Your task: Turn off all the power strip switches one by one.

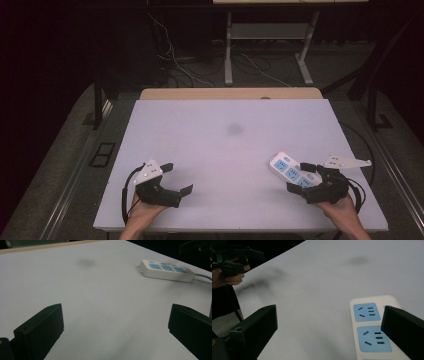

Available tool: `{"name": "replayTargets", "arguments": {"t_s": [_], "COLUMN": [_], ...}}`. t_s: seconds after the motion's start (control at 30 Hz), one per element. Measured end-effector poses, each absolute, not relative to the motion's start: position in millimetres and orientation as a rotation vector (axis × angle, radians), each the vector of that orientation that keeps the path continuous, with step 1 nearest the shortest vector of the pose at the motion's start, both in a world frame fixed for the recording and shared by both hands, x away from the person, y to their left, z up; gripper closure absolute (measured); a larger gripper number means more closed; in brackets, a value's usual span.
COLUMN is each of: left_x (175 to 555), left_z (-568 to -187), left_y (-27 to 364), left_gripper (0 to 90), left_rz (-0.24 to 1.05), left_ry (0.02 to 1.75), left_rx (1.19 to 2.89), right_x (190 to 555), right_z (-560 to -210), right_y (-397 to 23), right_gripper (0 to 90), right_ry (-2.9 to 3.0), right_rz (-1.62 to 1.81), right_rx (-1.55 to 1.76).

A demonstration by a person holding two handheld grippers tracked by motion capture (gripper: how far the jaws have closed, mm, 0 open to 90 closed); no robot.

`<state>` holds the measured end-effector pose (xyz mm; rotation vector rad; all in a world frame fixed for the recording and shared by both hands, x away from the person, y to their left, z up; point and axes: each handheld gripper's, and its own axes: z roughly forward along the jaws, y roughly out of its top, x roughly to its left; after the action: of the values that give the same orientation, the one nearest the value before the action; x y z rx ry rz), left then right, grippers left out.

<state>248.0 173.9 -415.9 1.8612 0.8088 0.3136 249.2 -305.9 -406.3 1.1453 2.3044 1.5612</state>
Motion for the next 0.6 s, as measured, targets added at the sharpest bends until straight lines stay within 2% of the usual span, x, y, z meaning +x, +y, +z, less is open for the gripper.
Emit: {"name": "replayTargets", "arguments": {"t_s": [0.6], "left_x": [249.8], "left_z": [-421.5], "left_y": [172.1], "left_gripper": [0.0], "left_rz": [0.299], "left_ry": [0.81], "left_rx": [1.887], "right_x": [253.1], "right_z": [-405.9], "right_y": [-303.1], "right_gripper": [0.6], "right_ry": [2.342], "right_rz": [1.544], "right_rx": [1.131]}}
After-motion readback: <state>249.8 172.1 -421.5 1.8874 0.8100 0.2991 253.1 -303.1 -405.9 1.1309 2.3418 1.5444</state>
